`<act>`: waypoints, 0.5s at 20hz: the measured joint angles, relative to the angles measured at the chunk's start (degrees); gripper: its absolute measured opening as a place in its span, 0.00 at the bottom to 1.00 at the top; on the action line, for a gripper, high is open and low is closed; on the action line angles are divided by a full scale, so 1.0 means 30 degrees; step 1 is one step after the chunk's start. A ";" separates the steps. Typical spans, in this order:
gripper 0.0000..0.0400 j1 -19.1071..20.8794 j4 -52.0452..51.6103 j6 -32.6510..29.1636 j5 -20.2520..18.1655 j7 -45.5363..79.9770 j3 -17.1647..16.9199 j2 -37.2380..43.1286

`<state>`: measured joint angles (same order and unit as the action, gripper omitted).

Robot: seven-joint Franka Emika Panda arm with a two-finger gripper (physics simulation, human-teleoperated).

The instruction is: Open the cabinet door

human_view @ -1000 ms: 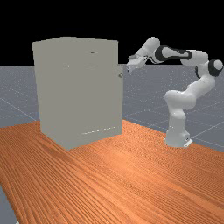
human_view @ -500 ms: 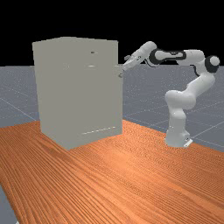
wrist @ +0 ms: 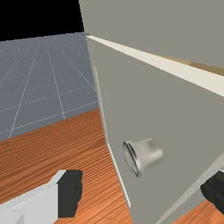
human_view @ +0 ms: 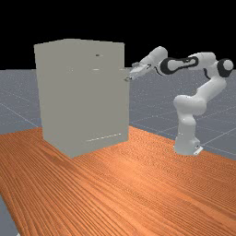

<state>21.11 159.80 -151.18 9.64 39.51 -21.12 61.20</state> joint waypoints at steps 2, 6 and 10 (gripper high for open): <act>1.00 0.0054 0.0095 -0.0049 0.0010 0.0081 0.0145 0.0069; 1.00 0.0149 0.0845 -0.0208 -0.0028 0.1486 0.2241 0.0520; 1.00 -0.0321 0.1813 -0.0980 -0.0036 0.3797 0.5775 0.0919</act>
<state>20.14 165.24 -154.12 9.53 50.90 -3.80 63.96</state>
